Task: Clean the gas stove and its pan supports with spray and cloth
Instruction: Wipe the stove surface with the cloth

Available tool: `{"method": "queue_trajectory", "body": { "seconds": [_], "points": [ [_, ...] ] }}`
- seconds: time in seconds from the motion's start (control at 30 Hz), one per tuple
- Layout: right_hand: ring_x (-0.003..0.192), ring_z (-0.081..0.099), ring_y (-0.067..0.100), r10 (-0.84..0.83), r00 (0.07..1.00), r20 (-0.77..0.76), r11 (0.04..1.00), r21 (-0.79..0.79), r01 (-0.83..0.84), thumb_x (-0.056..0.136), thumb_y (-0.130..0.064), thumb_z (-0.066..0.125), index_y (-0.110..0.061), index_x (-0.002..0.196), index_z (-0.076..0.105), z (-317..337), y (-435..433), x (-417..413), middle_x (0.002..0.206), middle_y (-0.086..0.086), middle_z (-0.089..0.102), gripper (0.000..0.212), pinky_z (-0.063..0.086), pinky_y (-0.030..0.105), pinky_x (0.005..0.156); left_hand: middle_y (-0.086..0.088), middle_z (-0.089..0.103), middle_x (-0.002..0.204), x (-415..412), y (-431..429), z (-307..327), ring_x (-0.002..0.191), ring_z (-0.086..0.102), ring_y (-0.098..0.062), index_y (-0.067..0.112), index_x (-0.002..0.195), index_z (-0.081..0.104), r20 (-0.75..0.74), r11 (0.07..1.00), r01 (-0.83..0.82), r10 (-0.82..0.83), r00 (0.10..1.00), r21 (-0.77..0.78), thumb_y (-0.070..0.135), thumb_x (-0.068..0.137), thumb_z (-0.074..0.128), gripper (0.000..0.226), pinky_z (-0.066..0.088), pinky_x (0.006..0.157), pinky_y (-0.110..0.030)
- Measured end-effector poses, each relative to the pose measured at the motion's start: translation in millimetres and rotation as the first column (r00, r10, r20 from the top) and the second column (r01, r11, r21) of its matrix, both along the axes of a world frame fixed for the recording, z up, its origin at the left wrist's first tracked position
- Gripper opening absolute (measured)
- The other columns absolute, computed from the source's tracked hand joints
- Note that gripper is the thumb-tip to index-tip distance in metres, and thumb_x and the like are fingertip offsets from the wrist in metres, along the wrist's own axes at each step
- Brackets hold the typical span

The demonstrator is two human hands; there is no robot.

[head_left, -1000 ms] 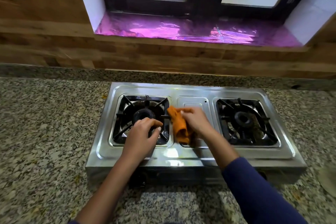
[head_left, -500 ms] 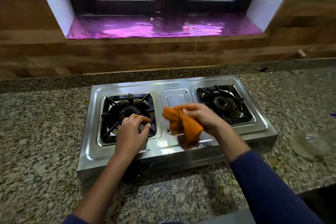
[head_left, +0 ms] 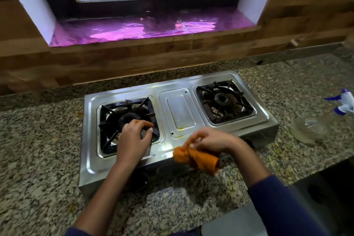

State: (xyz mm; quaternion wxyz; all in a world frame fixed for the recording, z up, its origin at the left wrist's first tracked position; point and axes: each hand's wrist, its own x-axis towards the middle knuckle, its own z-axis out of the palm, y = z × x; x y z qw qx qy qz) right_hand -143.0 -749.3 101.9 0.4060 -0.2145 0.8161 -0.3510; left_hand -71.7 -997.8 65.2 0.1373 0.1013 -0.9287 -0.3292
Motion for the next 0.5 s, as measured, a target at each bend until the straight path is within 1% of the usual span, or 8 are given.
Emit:
{"method": "queue_trajectory", "body": {
  "seconds": [0.1, 0.17, 0.23, 0.3, 0.33, 0.4, 0.43, 0.5],
  "points": [
    [0.103, 0.064, 0.009, -0.031, 0.99, 0.137, 0.996, -0.079, 0.042, 0.093, -0.009, 0.06, -0.024, 0.103, 0.076, 3.3, 20.0, 29.4, 0.108, -0.006, 0.072, 0.024, 0.05, 0.029, 0.096, 0.008, 0.064, 0.098, -0.4, 1.4, 1.1, 0.098, 0.054, -0.018, 0.026, 0.097, 0.071, 0.006, 1.0, -0.01, 0.01, 1.0, 0.005, 0.027, 0.089, 0.064, 0.011, 0.043, 0.075, -0.033],
    [0.099, 0.066, 0.007, -0.128, 0.965, 0.229, 0.964, -0.2, 0.175, 0.094, -0.005, 0.058, -0.015, 0.107, 0.074, 4.6, 20.5, 38.6, 0.107, -0.002, 0.072, 0.023, 0.051, 0.026, 0.09, 0.008, 0.064, 0.099, -0.1, 0.4, 0.2, 0.098, 0.054, -0.018, 0.025, 0.098, 0.072, 0.008, 1.0, -0.001, 0.001, 1.0, 0.008, 0.026, 0.089, 0.064, 0.011, 0.044, 0.076, -0.034],
    [0.093, 0.066, 0.003, -0.22, 0.949, 0.225, 0.913, -0.294, 0.282, 0.094, -0.002, 0.057, -0.009, 0.11, 0.072, 5.7, 0.4, 47.8, 0.101, -0.003, 0.071, 0.023, 0.05, 0.02, 0.085, 0.006, 0.064, 0.099, 0.5, -2.2, -0.9, 0.097, 0.056, -0.02, 0.025, 0.099, 0.072, 0.007, 0.999, 0.033, -0.034, 0.999, 0.026, 0.022, 0.09, 0.063, 0.013, 0.047, 0.079, -0.036],
    [0.096, 0.064, 0.006, -0.357, 0.932, 0.058, 0.873, -0.333, 0.355, 0.093, -0.002, 0.058, -0.009, 0.11, 0.072, -1.4, -36.2, 56.2, 0.097, -0.007, 0.067, 0.024, 0.05, 0.024, 0.089, 0.005, 0.064, 0.098, 0.0, -6.9, -1.4, 0.097, 0.058, -0.021, 0.024, 0.1, 0.072, 0.0, 0.995, 0.063, -0.064, 0.998, 0.077, 0.017, 0.091, 0.06, 0.017, 0.049, 0.081, -0.039],
    [0.098, 0.062, 0.009, -0.447, 0.892, -0.06, 0.853, -0.327, 0.406, 0.093, -0.004, 0.057, -0.012, 0.11, 0.073, -8.3, -55.9, 60.2, 0.097, -0.007, 0.063, 0.024, 0.05, 0.028, 0.093, 0.005, 0.064, 0.097, -0.5, -9.2, -1.6, 0.097, 0.059, -0.02, 0.023, 0.101, 0.071, -0.002, 0.992, 0.074, -0.074, 0.997, 0.106, 0.015, 0.092, 0.057, 0.019, 0.05, 0.082, -0.04],
    [0.098, 0.06, 0.015, -0.616, 0.723, -0.312, 0.786, -0.305, 0.538, 0.094, -0.012, 0.054, -0.021, 0.108, 0.074, -18.5, -88.2, 71.9, 0.102, -0.004, 0.054, 0.025, 0.051, 0.034, 0.094, 0.004, 0.065, 0.099, 0.0, -11.9, 0.3, 0.097, 0.059, -0.018, 0.022, 0.103, 0.07, -0.001, 0.985, 0.099, -0.1, 0.995, 0.139, 0.011, 0.093, 0.054, 0.022, 0.049, 0.083, -0.037],
    [0.096, 0.06, 0.017, -0.637, 0.637, -0.435, 0.769, -0.289, 0.571, 0.094, -0.016, 0.051, -0.023, 0.108, 0.071, -22.6, -99.1, 78.6, 0.106, -0.003, 0.052, 0.025, 0.052, 0.036, 0.089, 0.004, 0.066, 0.1, 0.2, -12.9, 0.9, 0.097, 0.059, -0.017, 0.022, 0.103, 0.07, 0.004, 0.984, 0.108, -0.109, 0.994, 0.143, 0.01, 0.093, 0.053, 0.023, 0.048, 0.083, -0.035],
    [0.094, 0.058, 0.022, -0.517, 0.505, -0.691, 0.805, -0.192, 0.561, 0.093, -0.026, 0.047, -0.024, 0.11, 0.064, -32.9, -111.1, 91.2, 0.113, -0.001, 0.051, 0.025, 0.052, 0.041, 0.08, 0.005, 0.066, 0.1, 1.4, -14.2, 1.7, 0.097, 0.06, -0.016, 0.021, 0.104, 0.07, 0.007, 0.982, 0.127, -0.129, 0.992, 0.141, 0.008, 0.092, 0.053, 0.025, 0.047, 0.082, -0.033]
  ]
}}
